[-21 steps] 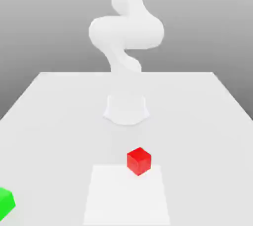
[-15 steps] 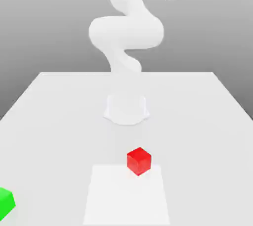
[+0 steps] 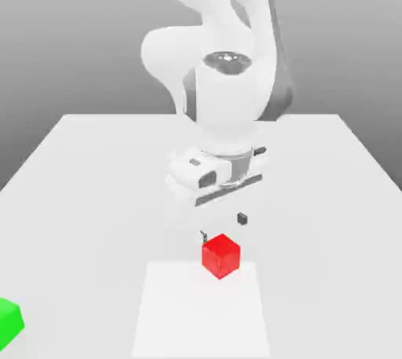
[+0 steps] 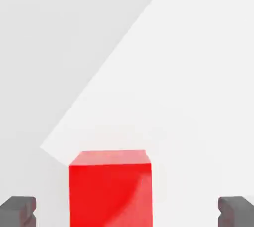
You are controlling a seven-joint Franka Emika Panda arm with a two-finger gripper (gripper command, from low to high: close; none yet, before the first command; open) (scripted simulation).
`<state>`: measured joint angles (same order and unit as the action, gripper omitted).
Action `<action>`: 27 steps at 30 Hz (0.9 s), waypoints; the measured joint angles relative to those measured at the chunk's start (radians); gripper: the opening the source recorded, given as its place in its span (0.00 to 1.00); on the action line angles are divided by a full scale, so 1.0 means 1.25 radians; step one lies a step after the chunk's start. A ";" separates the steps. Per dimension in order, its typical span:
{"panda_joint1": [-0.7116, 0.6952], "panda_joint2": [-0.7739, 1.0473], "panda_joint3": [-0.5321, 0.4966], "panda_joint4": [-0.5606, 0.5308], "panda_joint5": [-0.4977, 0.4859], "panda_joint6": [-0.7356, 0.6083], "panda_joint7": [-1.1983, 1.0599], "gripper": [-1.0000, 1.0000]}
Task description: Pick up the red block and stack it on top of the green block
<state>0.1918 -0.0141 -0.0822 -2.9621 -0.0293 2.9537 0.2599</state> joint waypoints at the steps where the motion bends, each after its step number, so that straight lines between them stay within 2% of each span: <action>1: -0.001 0.027 0.004 0.003 0.009 0.023 -0.007 0.50; 4: -0.024 0.104 0.035 0.011 0.038 0.090 -0.029 0.50; 5: -0.038 0.129 0.049 0.013 0.041 0.112 -0.033 0.00; 12: -0.044 0.135 0.054 0.014 0.039 0.117 -0.031 0.00; 17: -0.045 0.027 0.047 0.001 0.004 0.022 -0.005 0.00; 22: -0.041 -0.093 0.040 -0.016 0.011 -0.081 -0.010 0.00; 27: -0.077 -0.044 -0.017 0.104 0.115 -0.151 0.053 0.00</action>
<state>0.0955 -0.0690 -0.1034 -2.8327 0.1150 2.7644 0.3265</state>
